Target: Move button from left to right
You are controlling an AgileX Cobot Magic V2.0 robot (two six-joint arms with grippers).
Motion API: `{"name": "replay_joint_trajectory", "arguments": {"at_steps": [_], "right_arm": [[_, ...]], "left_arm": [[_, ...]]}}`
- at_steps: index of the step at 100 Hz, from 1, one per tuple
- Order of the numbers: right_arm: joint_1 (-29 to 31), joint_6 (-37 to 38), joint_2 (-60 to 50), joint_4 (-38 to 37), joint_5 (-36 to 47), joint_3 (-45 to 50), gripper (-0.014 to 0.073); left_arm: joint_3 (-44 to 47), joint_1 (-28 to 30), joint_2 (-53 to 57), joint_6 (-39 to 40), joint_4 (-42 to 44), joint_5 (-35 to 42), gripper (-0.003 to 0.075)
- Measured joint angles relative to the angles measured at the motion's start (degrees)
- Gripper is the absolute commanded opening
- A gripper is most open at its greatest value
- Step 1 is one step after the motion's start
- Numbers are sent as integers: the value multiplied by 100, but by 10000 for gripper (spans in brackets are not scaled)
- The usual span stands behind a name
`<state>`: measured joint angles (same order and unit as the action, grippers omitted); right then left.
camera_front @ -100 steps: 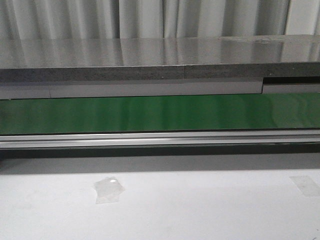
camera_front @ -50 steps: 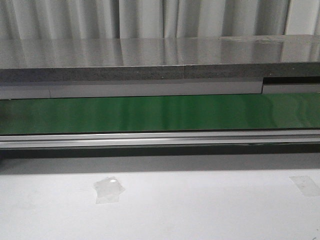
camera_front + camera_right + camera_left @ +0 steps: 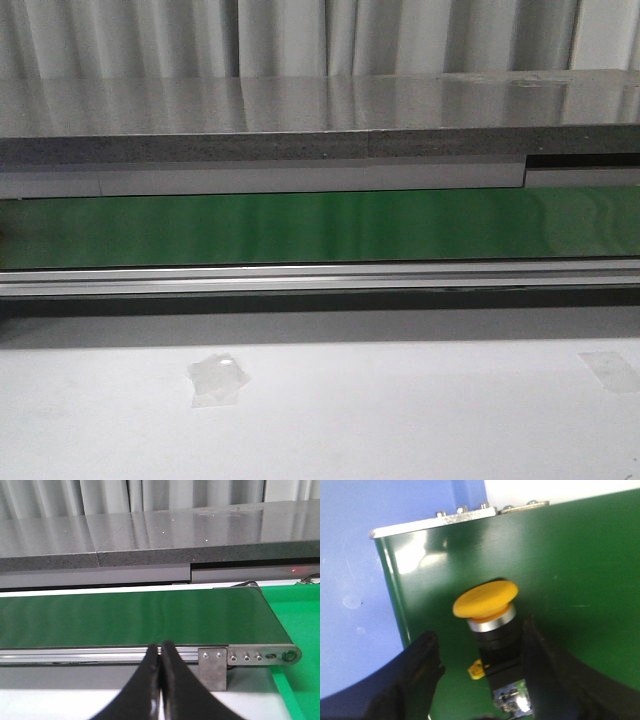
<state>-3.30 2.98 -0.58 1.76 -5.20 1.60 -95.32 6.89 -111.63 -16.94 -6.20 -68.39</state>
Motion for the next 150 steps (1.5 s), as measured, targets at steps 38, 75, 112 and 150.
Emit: {"name": "replay_joint_trajectory", "arguments": {"at_steps": [38,75,112,150], "right_arm": [[0,0,0,0,0,0,-101],[0,0,0,0,0,0,-68],[0,0,0,0,0,0,-68],[0,0,0,0,0,0,-68]], "left_arm": [[0,0,1199,-307,-513,771,369],[989,-153,2886,-331,-734,1825,369],[3989,-1018,5121,-331,-829,4292,369],[6486,-1138,7346,-331,-888,5490,369]]}}
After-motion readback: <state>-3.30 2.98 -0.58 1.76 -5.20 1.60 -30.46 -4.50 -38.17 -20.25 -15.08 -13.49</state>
